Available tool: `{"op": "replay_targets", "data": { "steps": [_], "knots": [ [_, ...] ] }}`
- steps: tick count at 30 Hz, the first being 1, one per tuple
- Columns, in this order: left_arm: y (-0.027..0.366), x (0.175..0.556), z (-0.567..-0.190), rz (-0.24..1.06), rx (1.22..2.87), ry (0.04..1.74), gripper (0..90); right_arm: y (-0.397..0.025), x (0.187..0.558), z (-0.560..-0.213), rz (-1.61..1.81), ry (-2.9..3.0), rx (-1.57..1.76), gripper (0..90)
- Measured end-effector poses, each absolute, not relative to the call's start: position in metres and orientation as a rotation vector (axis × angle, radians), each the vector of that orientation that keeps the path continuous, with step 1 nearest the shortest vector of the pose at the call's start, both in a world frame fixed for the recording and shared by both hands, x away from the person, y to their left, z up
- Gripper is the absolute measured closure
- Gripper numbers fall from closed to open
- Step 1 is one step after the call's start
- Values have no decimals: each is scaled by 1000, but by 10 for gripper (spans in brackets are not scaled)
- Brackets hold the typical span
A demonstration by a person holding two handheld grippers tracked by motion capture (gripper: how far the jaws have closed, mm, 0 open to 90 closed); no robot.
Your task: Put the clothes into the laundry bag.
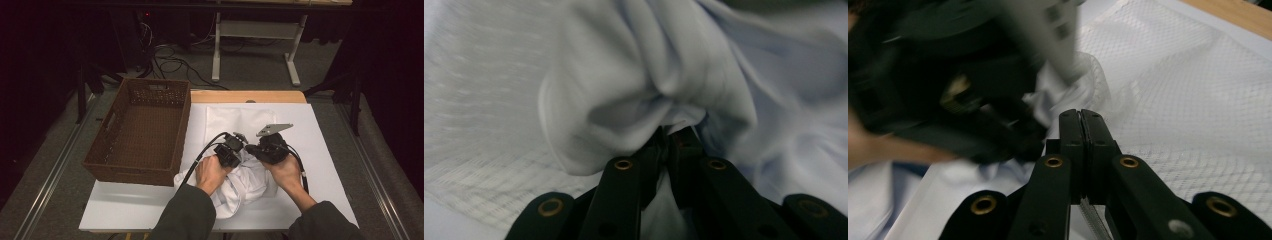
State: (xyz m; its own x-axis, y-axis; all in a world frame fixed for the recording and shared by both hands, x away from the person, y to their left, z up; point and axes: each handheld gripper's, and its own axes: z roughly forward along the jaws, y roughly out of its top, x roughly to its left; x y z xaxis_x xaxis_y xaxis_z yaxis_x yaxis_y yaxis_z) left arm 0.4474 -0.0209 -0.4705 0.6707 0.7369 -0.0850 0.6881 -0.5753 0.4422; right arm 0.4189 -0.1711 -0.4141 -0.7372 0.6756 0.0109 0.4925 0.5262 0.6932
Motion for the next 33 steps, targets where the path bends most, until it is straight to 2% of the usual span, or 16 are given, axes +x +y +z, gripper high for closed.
{"op": "replay_targets", "data": {
  "steps": [3, 5, 9, 12, 16, 20, 24, 25, 27, 28, 31, 33],
  "knots": [
    [-20, 455, -473, 207, 2407, 1163, 828, -170, 415, -423, 982, 2532, 975, 900],
    [-19, 453, -469, 226, 2419, 1130, 784, -170, 414, -429, 958, 2549, 976, 900],
    [-5, 445, -450, 229, 2440, 1090, 525, -171, 415, -438, 902, 2570, 970, 900],
    [8, 444, -435, 219, 2414, 1114, 422, -172, 418, -445, 874, 2586, 975, 900],
    [16, 448, -430, 195, 2384, 1140, 364, -170, 419, -451, 847, 2602, 988, 900],
    [9, 458, -437, 174, 2388, 1141, 348, -169, 420, -452, 842, 2607, 1000, 900],
    [3, 472, -445, 168, 2348, 1157, 380, -171, 420, -450, 834, 2610, 1002, 900],
    [2, 474, -446, 150, 2350, 1144, 443, -171, 420, -450, 837, 2608, 998, 900],
    [1, 474, -447, 133, 2352, 1107, 642, -172, 422, -450, 833, 2605, 1015, 900],
    [0, 472, -446, 134, 2354, 1092, 706, -173, 423, -450, 838, 2605, 1010, 900],
    [2, 465, -440, 136, 2370, 1039, 804, -177, 428, -448, 863, 2587, 1054, 900],
    [3, 457, -433, 143, 2378, 997, 821, -179, 431, -445, 890, 2574, 1061, 900]
  ]
}}
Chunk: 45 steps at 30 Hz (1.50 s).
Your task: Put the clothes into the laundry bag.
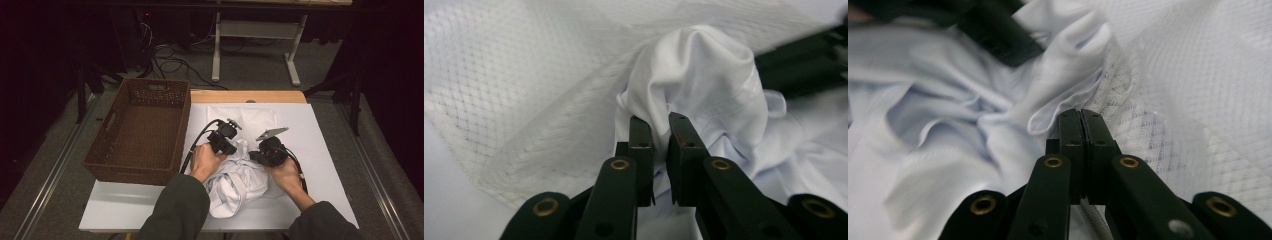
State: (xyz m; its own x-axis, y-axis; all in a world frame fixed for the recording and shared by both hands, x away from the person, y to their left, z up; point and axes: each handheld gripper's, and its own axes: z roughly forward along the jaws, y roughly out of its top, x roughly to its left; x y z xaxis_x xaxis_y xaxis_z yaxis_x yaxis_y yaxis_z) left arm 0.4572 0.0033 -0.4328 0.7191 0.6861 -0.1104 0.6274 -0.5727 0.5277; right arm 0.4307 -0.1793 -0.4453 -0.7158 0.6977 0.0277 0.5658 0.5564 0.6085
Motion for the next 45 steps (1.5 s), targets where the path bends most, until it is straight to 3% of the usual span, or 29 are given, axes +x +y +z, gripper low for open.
{"op": "replay_targets", "data": {
  "steps": [9, 19, 22, 25, 30, 35, 45],
  "knots": [
    [-15, 426, -429, 121, 2498, 833, 839, -178, 431, -415, 1033, 2490, 1063, 900],
    [-15, 465, -460, 242, 2382, 1129, 818, -169, 408, -415, 1055, 2541, 959, 900],
    [-12, 462, -454, 234, 2382, 1111, 718, -171, 408, -427, 963, 2564, 943, 900],
    [-6, 454, -443, 206, 2416, 1091, 545, -176, 413, -440, 901, 2576, 980, 899],
    [14, 435, -418, 228, 2443, 1078, 418, -180, 420, -453, 837, 2581, 1026, 889],
    [35, 427, -418, 250, 2463, 1172, 389, -178, 419, -452, 817, 2574, 1022, 875],
    [42, 445, -460, 104, 2487, 1312, 370, -176, 418, -446, 800, 2570, 1013, 894]
  ]
}}
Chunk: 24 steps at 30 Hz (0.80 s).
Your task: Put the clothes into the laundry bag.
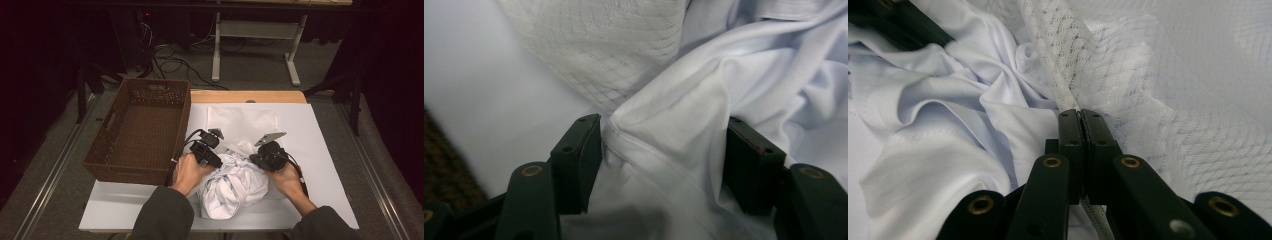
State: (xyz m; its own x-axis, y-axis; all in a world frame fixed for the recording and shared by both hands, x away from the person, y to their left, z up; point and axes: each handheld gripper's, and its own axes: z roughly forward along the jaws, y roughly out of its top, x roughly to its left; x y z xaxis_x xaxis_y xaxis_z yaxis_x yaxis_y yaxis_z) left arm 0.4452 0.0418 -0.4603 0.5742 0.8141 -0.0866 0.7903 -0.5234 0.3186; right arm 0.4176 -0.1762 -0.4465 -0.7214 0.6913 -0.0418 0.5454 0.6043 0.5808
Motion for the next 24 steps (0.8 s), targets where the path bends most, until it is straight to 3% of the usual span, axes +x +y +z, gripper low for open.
{"op": "replay_targets", "data": {
  "steps": [6, 7, 9, 12, 19, 24],
  "knots": [
    [37, 455, -479, 21, 2472, 1348, 395, -174, 420, -444, 813, 2569, 1010, 894],
    [37, 456, -479, -4, 2464, 1335, 444, -174, 421, -444, 819, 2569, 1010, 895],
    [35, 452, -477, -11, 2470, 1257, 638, -173, 422, -443, 828, 2563, 1014, 895],
    [29, 442, -471, 67, 2498, 1159, 797, -172, 423, -441, 845, 2556, 1015, 896],
    [36, 426, -441, 35, 2338, 1058, 841, -164, 425, -431, 904, 2532, 959, 898],
    [17, 413, -426, 70, 2338, 971, 843, -150, 415, -418, 964, 2516, 872, 898]
  ]
}}
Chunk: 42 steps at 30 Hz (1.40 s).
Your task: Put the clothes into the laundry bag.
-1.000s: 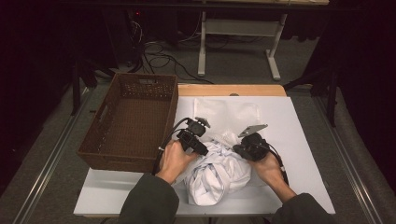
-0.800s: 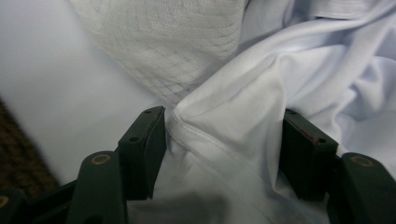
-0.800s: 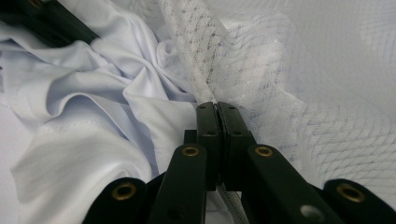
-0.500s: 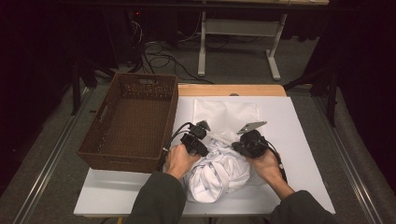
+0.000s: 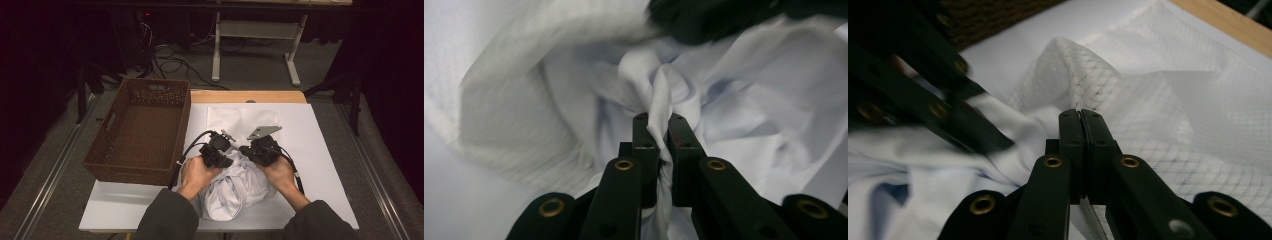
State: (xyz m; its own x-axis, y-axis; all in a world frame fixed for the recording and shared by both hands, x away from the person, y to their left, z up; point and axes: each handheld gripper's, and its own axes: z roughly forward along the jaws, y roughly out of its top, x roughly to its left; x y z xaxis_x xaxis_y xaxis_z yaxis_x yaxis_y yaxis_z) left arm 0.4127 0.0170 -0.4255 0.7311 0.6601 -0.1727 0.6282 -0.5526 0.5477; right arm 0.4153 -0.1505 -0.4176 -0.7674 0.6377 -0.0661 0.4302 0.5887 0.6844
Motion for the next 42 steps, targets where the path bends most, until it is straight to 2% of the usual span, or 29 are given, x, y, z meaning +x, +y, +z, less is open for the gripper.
{"op": "replay_targets", "data": {
  "steps": [3, 8, 11, 13, 17, 20, 23, 29, 32, 34, 38, 42],
  "knots": [
    [5, 423, -434, 119, 2344, 1019, 844, -144, 407, -413, 986, 2526, 801, 899],
    [6, 459, -468, 190, 2327, 1211, 825, -148, 399, -420, 955, 2547, 833, 898],
    [8, 458, -465, 189, 2340, 1201, 720, -158, 402, -431, 900, 2564, 892, 894],
    [10, 453, -457, 179, 2356, 1188, 605, -164, 406, -438, 893, 2579, 942, 879],
    [21, 439, -437, 205, 2376, 1173, 485, -165, 407, -436, 900, 2546, 962, 797],
    [32, 430, -422, 220, 2376, 1174, 461, -161, 403, -429, 888, 2513, 922, 729],
    [42, 425, -413, 216, 2383, 1204, 441, -158, 397, -418, 910, 2489, 886, 709],
    [51, 421, -425, 168, 2413, 1252, 412, -150, 385, -413, 912, 2527, 823, 677],
    [52, 421, -436, 131, 2428, 1264, 415, -147, 384, -420, 890, 2567, 834, 639],
    [52, 421, -443, 95, 2431, 1265, 448, -146, 386, -428, 879, 2586, 856, 618],
    [50, 419, -448, 70, 2435, 1204, 741, -148, 393, -440, 795, 2607, 900, 611],
    [42, 412, -443, 19, 2427, 1106, 858, -152, 400, -447, 712, 2594, 896, 640]
  ]
}}
